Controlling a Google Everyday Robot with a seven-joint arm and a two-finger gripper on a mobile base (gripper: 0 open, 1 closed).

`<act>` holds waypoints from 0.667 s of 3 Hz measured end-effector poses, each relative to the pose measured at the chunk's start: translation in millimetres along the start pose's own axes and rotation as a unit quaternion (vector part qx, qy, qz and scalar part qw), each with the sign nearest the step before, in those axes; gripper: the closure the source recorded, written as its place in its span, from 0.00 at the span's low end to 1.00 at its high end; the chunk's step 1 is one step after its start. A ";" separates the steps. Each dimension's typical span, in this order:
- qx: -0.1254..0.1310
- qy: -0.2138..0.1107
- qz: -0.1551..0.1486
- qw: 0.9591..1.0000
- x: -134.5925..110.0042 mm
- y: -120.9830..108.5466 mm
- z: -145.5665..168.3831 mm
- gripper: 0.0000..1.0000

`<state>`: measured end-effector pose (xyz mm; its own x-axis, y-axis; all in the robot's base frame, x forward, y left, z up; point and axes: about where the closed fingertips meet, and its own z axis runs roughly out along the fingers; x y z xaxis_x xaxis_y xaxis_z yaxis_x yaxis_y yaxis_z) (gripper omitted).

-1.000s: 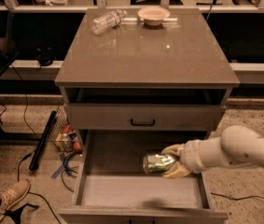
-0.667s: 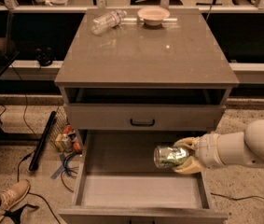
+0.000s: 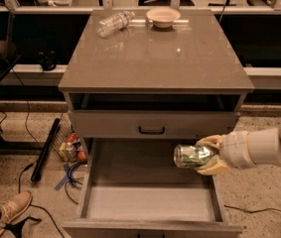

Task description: Pick green can from middle drawer and place on counter

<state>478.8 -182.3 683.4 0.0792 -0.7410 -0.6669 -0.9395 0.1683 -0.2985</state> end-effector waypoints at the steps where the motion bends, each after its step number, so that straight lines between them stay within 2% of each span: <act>1: 0.018 0.018 0.008 1.000 -13.2 -42.3 -54.4 1.00; 2: 0.040 0.037 0.024 0.998 -28.8 -87.6 -99.3 1.00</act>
Offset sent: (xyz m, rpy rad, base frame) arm 0.0813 -0.0933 0.1839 -0.0731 -0.0251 -0.1982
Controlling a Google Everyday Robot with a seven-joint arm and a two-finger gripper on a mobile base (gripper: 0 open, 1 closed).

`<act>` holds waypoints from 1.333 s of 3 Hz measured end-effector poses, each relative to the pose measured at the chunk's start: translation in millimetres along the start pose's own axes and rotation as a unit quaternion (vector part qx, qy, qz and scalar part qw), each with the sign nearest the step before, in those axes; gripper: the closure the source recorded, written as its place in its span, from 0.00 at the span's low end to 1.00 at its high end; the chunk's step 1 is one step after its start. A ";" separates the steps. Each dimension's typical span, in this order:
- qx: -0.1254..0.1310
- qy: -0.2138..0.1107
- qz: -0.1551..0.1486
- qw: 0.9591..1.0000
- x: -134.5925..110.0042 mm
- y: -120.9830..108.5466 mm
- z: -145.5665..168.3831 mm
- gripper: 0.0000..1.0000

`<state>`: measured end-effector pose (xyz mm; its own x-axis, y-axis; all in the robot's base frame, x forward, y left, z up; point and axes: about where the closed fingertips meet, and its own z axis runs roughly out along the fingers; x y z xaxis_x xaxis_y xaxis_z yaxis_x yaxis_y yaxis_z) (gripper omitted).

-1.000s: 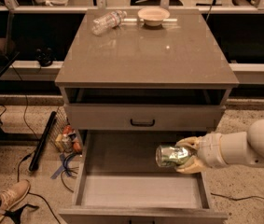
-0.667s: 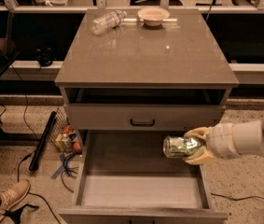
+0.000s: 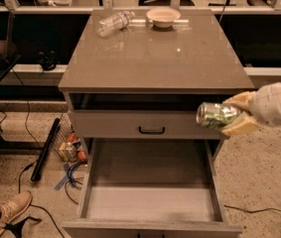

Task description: Pick green can from middle drawer and place on counter

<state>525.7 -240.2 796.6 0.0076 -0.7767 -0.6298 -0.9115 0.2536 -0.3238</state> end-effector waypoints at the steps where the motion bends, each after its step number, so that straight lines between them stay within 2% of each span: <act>1: 0.035 0.002 0.000 0.999 -16.1 -41.7 -34.2 1.00; 2: 0.035 0.002 0.000 0.999 -16.1 -41.7 -34.2 1.00; 3: 0.045 -0.001 0.001 0.999 -29.0 -61.1 -45.1 1.00; 4: 0.054 -0.005 0.022 0.998 -42.2 -94.2 -57.4 1.00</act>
Offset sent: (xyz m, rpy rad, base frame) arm 0.0186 -0.0143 0.0373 -0.0022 -0.0380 -0.0372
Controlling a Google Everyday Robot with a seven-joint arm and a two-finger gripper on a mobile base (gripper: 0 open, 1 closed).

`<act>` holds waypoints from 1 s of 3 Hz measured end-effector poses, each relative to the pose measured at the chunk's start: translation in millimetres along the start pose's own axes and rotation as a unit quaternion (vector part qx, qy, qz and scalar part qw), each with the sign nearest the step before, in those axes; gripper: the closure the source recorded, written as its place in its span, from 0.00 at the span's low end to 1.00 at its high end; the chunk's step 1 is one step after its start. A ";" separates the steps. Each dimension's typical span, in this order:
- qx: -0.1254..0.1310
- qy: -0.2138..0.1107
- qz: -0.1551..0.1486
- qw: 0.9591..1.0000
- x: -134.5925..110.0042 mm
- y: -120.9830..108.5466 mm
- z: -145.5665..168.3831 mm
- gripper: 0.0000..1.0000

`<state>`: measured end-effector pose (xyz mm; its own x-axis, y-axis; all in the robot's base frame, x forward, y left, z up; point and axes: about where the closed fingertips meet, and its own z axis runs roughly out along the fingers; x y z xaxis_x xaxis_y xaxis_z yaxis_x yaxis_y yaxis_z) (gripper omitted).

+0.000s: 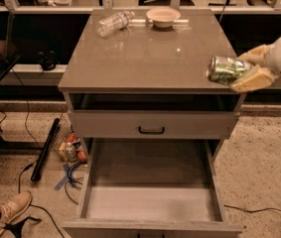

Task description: Pick green can from middle drawer and place on counter

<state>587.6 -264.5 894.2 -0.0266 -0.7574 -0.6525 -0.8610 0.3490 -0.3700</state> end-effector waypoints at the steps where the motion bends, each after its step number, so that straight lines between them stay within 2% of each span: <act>1: 0.008 -0.004 0.035 0.999 -13.8 -37.0 2.5 1.00; 3: 0.013 0.000 0.083 0.996 -35.2 -88.6 44.2 1.00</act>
Offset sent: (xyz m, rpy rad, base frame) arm 0.1123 0.0147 0.0457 0.0991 0.0720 -0.1448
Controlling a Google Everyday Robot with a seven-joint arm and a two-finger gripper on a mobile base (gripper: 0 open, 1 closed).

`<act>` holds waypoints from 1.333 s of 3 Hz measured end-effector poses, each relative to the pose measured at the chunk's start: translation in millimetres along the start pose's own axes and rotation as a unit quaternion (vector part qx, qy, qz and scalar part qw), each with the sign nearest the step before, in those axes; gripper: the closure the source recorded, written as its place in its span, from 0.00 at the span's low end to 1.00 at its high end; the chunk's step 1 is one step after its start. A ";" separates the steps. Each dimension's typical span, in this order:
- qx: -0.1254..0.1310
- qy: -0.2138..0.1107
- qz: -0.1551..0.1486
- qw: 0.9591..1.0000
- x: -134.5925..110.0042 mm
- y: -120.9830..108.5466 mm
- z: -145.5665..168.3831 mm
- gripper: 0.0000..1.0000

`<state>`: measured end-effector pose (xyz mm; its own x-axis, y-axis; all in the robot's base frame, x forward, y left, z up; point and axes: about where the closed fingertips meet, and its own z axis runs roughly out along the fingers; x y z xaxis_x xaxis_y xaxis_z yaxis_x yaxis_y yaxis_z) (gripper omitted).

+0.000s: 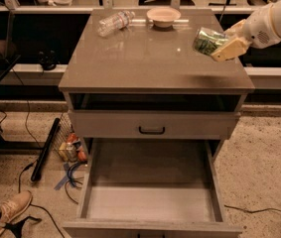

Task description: Pick green can from middle drawer and place on counter

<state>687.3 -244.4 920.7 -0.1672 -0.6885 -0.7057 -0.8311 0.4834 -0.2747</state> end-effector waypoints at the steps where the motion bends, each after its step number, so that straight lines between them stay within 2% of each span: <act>1: -0.006 0.004 0.014 1.000 -7.3 -10.3 26.3 1.00; 3: -0.021 0.008 0.034 0.999 -14.5 -21.8 75.4 1.00; 4: -0.022 0.006 0.040 0.999 -20.9 -27.5 98.2 0.79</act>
Offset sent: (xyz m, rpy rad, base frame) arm 0.0724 0.0369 -0.0328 0.0296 0.0859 -0.0465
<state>765.7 -190.2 878.9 -0.2399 -0.6550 -0.7165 -0.8372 0.5132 -0.1888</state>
